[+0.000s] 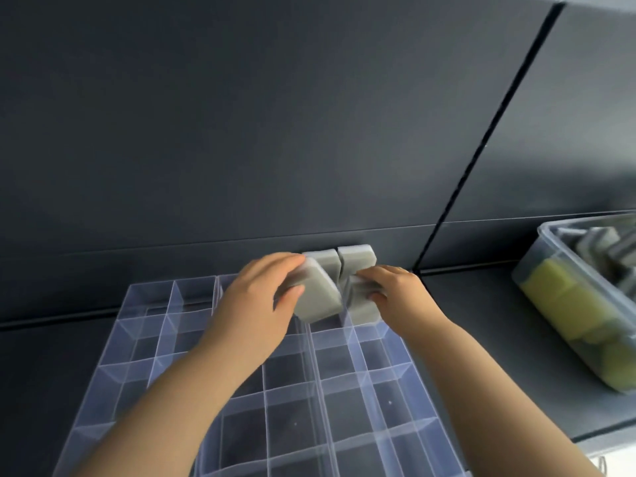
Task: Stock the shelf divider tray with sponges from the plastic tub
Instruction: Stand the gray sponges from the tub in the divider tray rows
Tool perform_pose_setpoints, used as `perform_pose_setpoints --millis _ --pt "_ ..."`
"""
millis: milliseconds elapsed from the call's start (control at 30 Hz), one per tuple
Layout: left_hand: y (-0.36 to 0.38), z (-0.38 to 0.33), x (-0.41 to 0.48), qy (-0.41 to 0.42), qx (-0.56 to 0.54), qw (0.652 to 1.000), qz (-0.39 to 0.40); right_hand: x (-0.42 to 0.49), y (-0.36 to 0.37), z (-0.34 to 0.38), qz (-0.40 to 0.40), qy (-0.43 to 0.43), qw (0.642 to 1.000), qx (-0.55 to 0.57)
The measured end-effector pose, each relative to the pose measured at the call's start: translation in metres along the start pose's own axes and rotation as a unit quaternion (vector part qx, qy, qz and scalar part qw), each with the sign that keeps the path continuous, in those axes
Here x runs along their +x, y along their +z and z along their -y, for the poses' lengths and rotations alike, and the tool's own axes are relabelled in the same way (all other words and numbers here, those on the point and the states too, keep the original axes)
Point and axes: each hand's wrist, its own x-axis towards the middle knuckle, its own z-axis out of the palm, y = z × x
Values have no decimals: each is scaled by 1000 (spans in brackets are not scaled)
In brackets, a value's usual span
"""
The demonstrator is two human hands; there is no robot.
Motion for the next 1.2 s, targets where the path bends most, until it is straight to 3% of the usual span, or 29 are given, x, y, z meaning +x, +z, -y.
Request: perform_pose_setpoints --millis 667,1033,1200 --pt "78 1 20 -52 141 981 125 6 5 -19 4 -78 997 24" --pt "89 -6 8 -56 168 979 100 3 -1 -22 40 -108 993 -16" --pt "84 -24 -5 -34 209 976 59 -6 -8 -23 0 -141 990 -2"
